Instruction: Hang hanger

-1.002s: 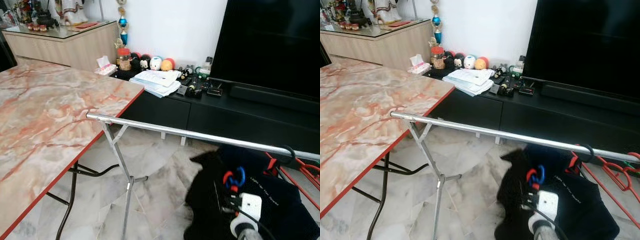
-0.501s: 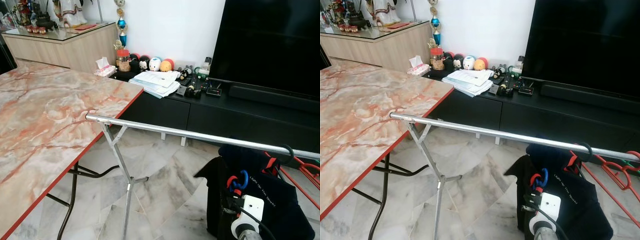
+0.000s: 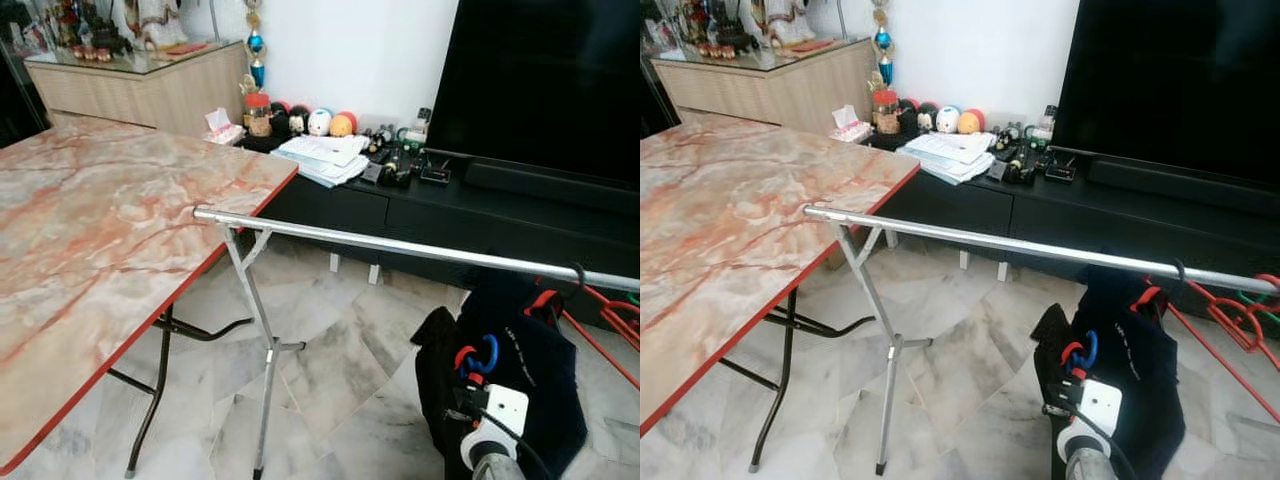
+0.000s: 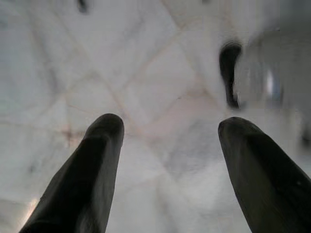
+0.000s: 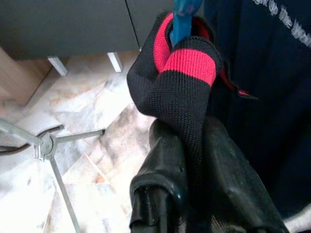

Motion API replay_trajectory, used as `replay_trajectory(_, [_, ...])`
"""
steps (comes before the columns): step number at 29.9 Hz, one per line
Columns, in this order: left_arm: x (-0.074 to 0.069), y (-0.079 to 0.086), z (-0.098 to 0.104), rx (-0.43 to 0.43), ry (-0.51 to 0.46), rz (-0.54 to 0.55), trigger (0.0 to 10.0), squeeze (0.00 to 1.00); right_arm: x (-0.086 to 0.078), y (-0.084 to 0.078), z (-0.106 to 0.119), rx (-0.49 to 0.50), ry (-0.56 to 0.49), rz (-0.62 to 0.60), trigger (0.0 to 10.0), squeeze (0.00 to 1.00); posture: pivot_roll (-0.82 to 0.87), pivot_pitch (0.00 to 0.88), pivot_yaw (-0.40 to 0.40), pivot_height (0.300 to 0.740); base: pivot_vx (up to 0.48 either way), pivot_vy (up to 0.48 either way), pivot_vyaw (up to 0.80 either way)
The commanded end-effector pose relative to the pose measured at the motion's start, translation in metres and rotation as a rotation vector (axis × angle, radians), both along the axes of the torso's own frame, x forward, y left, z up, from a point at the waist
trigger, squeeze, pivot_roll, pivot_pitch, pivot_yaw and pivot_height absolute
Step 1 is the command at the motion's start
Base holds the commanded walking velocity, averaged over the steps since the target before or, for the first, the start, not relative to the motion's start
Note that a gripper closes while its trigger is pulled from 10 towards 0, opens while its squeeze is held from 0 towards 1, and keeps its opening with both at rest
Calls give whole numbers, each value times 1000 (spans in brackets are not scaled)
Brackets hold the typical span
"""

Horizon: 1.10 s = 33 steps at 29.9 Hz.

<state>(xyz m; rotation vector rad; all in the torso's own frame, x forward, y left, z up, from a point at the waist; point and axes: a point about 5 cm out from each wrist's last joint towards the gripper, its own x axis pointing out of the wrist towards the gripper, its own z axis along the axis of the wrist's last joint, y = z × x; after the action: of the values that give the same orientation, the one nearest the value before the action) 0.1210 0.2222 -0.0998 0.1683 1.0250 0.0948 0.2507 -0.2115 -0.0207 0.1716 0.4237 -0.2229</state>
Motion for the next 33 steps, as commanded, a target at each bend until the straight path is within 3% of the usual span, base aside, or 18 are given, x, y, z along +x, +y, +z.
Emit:
replay_trajectory(1, [-17, -4, -6, -17, 48, 16, 10000, 0, 16, 6, 13, 2, -57, 24, 10000, 0, 130, 0, 37, 740, -285, 0, 0])
replay_trajectory(16, [-14, -5, -5, -17, 37, 27, 10000, 0, 21, 9, 16, 8, -59, 18, 10000, 0, 142, 0, 32, 740, -282, 0, 0])
replay_trajectory(27, [-17, -4, -6, -21, 46, 56, 10000, 0, 23, 7, 17, 5, -59, 5, 10000, 0, 140, 0, 34, 740, 0, 0, 0])
replay_trajectory(33, [-17, -3, -6, -25, 45, 59, 10000, 0, 21, 9, 15, 11, -53, -1, 10000, 0, 146, 0, 34, 740, 0, 440, 0])
